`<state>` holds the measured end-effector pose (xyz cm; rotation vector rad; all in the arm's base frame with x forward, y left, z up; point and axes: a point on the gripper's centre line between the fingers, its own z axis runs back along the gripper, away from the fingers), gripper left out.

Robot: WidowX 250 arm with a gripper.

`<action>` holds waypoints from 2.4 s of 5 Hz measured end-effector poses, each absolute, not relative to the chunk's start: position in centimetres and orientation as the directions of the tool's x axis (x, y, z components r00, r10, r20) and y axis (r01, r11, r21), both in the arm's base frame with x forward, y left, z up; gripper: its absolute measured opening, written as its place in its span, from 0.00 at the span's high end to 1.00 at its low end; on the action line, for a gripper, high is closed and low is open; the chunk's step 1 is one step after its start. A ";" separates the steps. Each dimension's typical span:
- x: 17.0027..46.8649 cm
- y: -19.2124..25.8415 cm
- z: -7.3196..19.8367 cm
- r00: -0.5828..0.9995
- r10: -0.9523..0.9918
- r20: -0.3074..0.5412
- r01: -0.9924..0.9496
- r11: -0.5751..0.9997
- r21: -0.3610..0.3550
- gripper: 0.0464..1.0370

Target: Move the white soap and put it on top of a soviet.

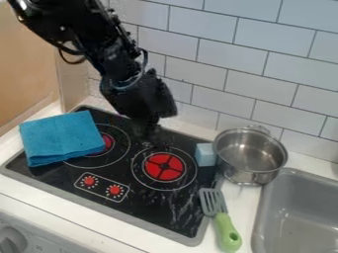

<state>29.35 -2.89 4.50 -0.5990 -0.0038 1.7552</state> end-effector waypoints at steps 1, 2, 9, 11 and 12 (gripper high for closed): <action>29.2 -4.3 2.9 -0.175 0.885 -0.431 -0.919 -0.304 -0.250 0.04; 29.4 -4.7 2.3 -0.193 0.871 -0.452 -0.915 -0.326 -0.237 0.04; 31.6 -7.4 0.9 -0.240 0.826 -0.511 -0.903 -0.383 -0.196 0.08; 32.1 -7.4 0.5 -0.219 0.838 -0.500 -0.911 -0.359 -0.202 0.58; 32.1 -7.3 0.5 -0.222 0.838 -0.498 -0.910 -0.361 -0.202 0.58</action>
